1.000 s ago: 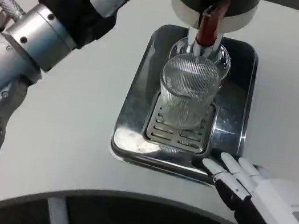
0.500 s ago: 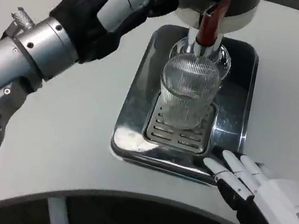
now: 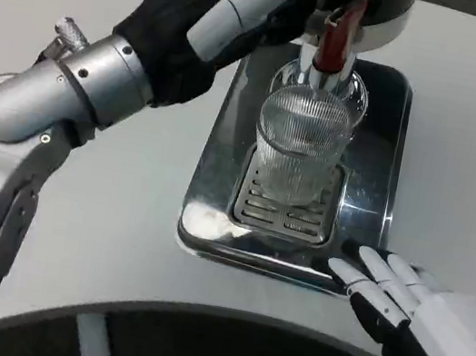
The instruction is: Grasp the cup under the faucet to collect the drink, then remove the cup.
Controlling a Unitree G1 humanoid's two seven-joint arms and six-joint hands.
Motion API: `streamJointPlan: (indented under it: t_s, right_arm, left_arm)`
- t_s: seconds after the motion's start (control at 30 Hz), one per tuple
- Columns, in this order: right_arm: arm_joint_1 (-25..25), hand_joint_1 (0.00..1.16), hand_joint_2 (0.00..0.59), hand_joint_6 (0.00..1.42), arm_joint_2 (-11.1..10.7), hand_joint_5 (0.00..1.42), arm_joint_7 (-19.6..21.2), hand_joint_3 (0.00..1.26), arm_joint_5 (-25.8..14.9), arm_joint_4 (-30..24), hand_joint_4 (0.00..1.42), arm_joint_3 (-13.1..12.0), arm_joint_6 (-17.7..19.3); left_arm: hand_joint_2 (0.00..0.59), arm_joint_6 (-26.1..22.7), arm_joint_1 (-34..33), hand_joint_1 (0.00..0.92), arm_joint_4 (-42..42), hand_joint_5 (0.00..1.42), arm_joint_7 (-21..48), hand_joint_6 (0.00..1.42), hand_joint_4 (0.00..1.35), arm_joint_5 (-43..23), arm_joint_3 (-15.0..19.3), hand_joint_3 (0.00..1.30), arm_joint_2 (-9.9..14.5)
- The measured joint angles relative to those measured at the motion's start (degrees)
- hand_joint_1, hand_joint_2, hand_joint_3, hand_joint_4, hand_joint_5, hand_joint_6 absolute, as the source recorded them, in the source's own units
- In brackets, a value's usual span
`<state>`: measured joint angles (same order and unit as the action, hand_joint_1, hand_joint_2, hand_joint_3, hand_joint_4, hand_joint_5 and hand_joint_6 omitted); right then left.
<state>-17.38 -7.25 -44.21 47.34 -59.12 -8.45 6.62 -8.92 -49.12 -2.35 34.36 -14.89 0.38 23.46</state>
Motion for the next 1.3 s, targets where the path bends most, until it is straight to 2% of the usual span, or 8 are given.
streamJointPlan:
  t_s: [0.23,0.53,0.73,0.9,1.3]
  right_arm:
    - [-0.4,0.51,0.423,0.02,0.6,0.0,0.0,0.11,-0.2,0.0,0.0,-0.3,0.8]
    - [-0.4,0.51,0.421,0.02,2.6,0.0,-0.1,0.11,-2.1,0.0,0.0,-0.6,0.4]
    - [1.0,0.51,0.418,0.02,4.4,0.0,-1.0,0.11,-2.3,0.0,0.0,0.8,-2.5]
    - [2.3,0.51,0.418,0.02,5.0,0.0,-1.7,0.11,-1.6,0.0,0.0,2.6,-4.0]
    - [3.3,0.49,0.419,0.03,6.7,0.0,-2.0,0.12,-1.7,0.0,0.0,3.4,-8.7]
  left_arm:
    - [0.09,0.8,-2.3,0.0,-3.2,0.15,1.1,0.22,0.05,1.7,-1.4,0.15,-0.9]
    - [0.089,1.2,-3.2,0.0,-4.2,0.16,3.2,0.24,0.06,4.3,-2.6,0.16,-0.6]
    - [0.089,3.7,-3.3,0.0,-4.2,0.16,4.1,0.24,0.07,6.5,-3.6,0.16,0.6]
    - [0.089,4.9,-3.4,0.0,-4.5,0.16,4.2,0.24,0.07,7.1,-3.9,0.17,1.2]
    - [0.089,9.7,-4.6,0.0,-5.8,0.16,4.7,0.23,0.07,11.4,-5.8,0.17,2.6]
